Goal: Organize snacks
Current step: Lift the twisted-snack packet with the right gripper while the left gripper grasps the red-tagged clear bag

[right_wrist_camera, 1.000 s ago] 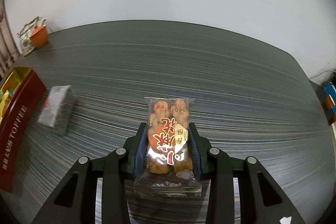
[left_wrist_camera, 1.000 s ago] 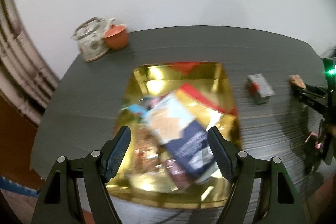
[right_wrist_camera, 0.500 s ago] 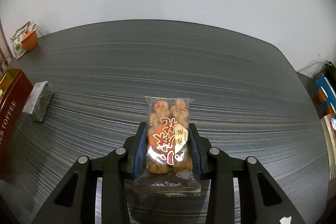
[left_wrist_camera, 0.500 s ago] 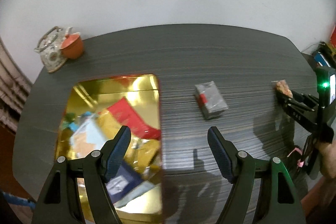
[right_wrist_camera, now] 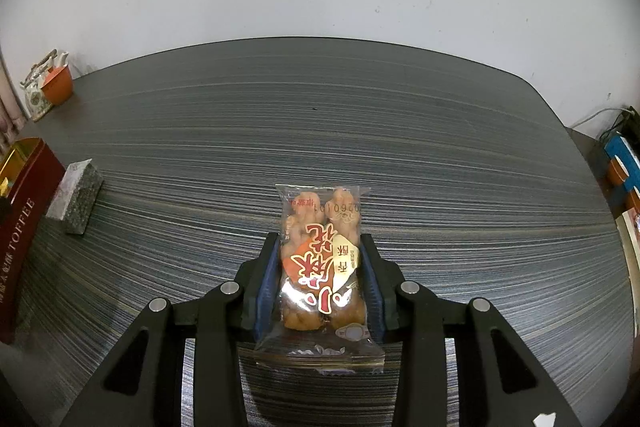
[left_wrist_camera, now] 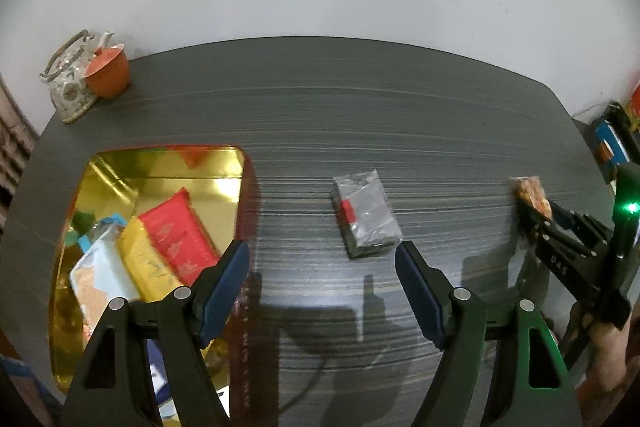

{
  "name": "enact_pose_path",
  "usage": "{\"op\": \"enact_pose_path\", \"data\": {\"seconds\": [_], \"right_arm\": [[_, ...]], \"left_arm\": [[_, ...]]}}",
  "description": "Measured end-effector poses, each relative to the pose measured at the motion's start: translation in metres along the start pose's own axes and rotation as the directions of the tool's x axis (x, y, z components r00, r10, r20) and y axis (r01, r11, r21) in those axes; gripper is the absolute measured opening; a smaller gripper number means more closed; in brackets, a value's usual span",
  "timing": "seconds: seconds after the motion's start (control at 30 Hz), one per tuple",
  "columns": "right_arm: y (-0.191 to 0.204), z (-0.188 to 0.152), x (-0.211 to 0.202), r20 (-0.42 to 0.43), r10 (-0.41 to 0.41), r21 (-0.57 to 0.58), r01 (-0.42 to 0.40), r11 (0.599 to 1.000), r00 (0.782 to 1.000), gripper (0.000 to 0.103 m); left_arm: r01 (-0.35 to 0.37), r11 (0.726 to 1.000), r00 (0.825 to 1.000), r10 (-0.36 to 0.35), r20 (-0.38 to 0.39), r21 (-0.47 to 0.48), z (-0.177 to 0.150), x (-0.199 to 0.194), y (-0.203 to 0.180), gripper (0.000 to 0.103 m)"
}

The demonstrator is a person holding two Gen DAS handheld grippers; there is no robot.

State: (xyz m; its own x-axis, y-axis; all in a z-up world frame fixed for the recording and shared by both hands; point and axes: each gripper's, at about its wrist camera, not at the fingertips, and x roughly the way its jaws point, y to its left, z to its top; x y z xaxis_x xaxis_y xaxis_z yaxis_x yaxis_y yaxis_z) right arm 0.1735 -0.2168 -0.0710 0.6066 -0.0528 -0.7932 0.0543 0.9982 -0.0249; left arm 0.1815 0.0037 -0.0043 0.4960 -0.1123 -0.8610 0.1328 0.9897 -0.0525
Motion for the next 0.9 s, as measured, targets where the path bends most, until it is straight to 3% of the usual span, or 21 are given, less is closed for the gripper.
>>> {"op": "enact_pose_path", "data": {"seconds": [0.23, 0.4, 0.9], "right_arm": [[-0.002, 0.0, 0.001, 0.0, 0.002, 0.001, -0.002, 1.0, 1.0, 0.036], [-0.001, 0.0, 0.001, 0.001, 0.004, 0.0, -0.004, 1.0, 1.0, 0.036], [-0.006, -0.001, 0.002, 0.0, 0.005, 0.001, -0.005, 1.0, 1.0, 0.037]], "left_arm": [[0.003, 1.0, 1.0, -0.003, 0.005, 0.017, 0.009, 0.013, -0.005, 0.076], [0.026, 1.0, 0.999, -0.027, -0.031, -0.004, 0.018, 0.029, -0.008, 0.076], [0.009, 1.0, 0.996, -0.011, -0.089, -0.025, 0.027, 0.063, -0.014, 0.075]]}}
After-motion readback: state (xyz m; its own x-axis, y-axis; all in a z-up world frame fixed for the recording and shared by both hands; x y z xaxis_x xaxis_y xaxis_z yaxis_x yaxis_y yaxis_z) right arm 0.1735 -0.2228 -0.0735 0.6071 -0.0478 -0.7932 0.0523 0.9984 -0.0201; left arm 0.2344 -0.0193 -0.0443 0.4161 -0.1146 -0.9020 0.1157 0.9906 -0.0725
